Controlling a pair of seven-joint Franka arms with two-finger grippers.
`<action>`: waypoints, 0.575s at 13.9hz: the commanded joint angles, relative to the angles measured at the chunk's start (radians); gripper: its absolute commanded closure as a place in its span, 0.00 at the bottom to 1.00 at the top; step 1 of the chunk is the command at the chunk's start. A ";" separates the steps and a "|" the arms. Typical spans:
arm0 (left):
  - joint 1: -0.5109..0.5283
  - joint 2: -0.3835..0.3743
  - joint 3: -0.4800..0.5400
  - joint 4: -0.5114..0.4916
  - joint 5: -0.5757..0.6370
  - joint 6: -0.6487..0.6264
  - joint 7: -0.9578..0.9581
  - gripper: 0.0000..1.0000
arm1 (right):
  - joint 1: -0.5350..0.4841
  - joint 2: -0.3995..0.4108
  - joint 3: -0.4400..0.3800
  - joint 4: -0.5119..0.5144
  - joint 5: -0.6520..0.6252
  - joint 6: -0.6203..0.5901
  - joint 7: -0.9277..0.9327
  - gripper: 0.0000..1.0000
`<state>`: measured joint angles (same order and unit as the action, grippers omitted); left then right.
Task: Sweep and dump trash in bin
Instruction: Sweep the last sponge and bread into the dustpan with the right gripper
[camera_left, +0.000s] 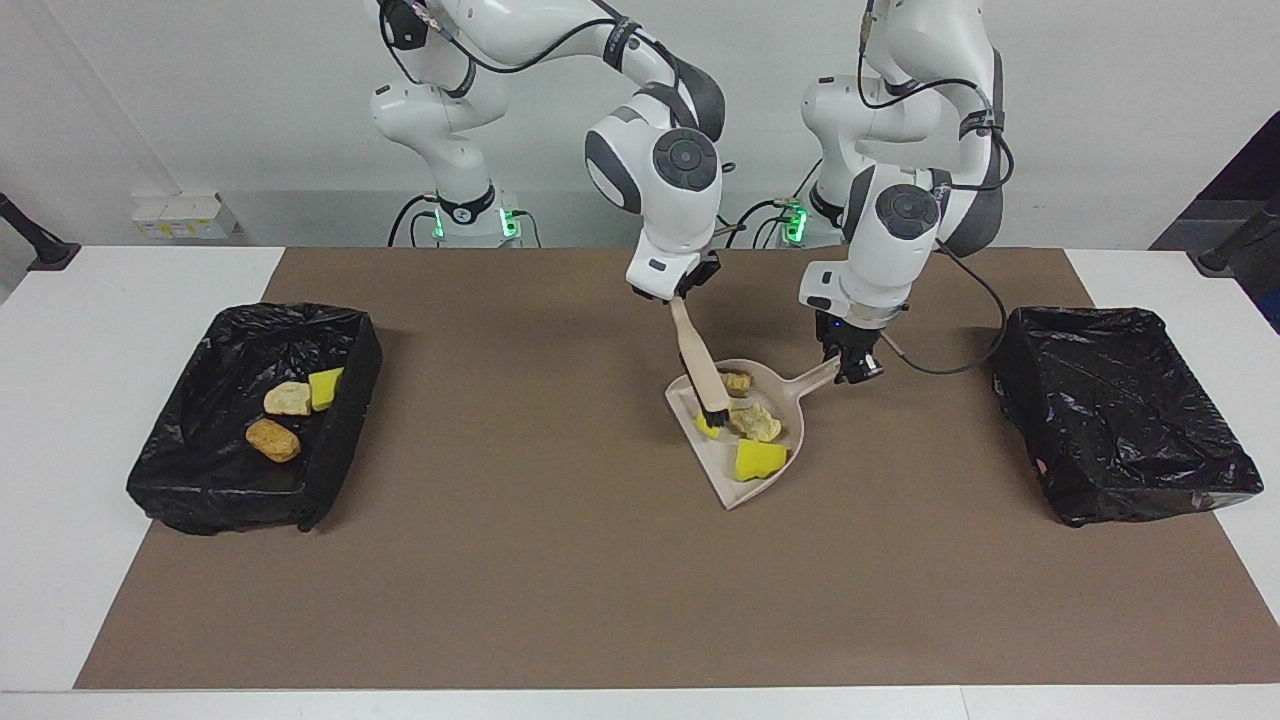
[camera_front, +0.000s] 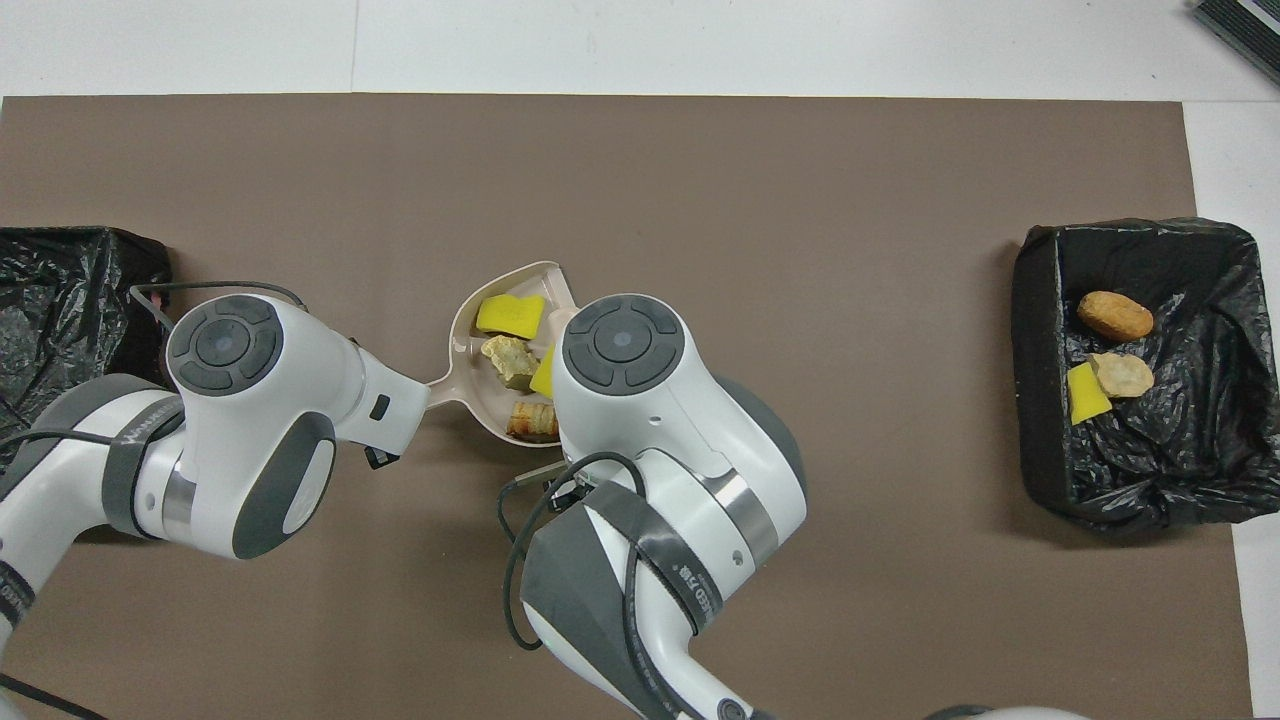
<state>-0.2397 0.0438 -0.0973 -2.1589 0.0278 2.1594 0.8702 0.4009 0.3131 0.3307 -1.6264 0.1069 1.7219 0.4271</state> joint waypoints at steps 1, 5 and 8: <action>0.011 -0.004 -0.001 -0.004 -0.023 0.017 -0.003 1.00 | 0.005 -0.020 0.005 -0.030 0.022 0.034 0.073 1.00; 0.029 -0.004 -0.001 -0.001 -0.060 0.019 -0.003 1.00 | 0.019 -0.025 0.005 -0.021 0.022 0.030 0.156 1.00; 0.068 -0.024 0.002 0.002 -0.062 0.002 0.003 1.00 | 0.018 -0.089 0.005 -0.036 0.024 -0.040 0.182 1.00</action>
<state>-0.1966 0.0424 -0.0935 -2.1566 -0.0190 2.1614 0.8690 0.4244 0.2920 0.3302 -1.6301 0.1072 1.7199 0.5706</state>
